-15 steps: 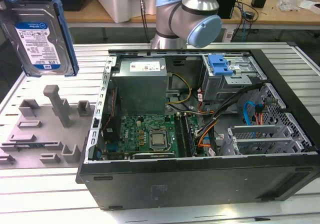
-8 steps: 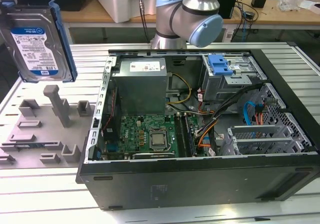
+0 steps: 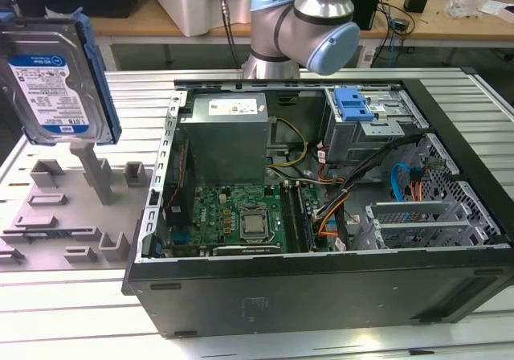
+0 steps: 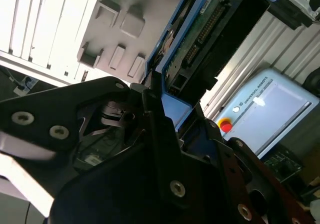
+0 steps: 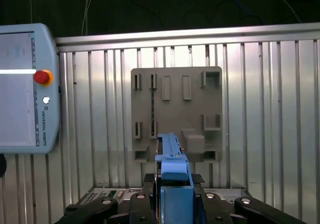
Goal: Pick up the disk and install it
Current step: 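Pick up the disk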
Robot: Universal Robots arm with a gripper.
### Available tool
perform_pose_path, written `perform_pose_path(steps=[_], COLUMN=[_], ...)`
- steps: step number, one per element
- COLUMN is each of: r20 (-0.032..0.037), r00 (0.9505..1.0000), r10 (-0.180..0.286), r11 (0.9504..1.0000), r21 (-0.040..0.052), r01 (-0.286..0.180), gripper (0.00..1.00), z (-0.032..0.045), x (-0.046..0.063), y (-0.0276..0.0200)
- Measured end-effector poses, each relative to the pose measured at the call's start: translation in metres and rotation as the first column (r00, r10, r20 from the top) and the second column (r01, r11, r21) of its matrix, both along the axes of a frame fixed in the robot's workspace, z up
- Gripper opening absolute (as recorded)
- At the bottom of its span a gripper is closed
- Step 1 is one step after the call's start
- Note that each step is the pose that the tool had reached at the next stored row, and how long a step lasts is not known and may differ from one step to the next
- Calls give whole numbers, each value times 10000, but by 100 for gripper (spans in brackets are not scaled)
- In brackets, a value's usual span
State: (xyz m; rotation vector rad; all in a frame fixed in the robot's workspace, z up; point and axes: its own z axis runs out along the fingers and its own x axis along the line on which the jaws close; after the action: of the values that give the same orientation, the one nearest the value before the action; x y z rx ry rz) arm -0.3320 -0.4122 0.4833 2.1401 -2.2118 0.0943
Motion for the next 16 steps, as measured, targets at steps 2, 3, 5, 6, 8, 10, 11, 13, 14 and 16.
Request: perform_pose_path(steps=[2,3,5,6,8,10,11,13,14,16], r20=[-6,-8,-9,-9,-9,-10,-9,-9,-9,-8], r00=[10000,10000,10000,10000,10000,10000,10000,10000,10000,10000], r10=[0,0,2,1,0,0,1,1,0,0], r11=[10000,10000,10000,10000,10000,10000,10000,10000,10000,10000], r21=[-1,-1,-1,-1,-1,-2,-1,-2,-1,-1], r01=[0,0,-2,-1,0,0,-1,-1,0,0], gripper=[36,36,36,36,36,36,36,36,36,36], z=[0,0,0,0,0,0,0,0,0,-1], x=[6,8,10,10,10,10,10,57,91,148], y=[-62,-79,-107,-107,-107,-108,-108,-111,-114,-118])
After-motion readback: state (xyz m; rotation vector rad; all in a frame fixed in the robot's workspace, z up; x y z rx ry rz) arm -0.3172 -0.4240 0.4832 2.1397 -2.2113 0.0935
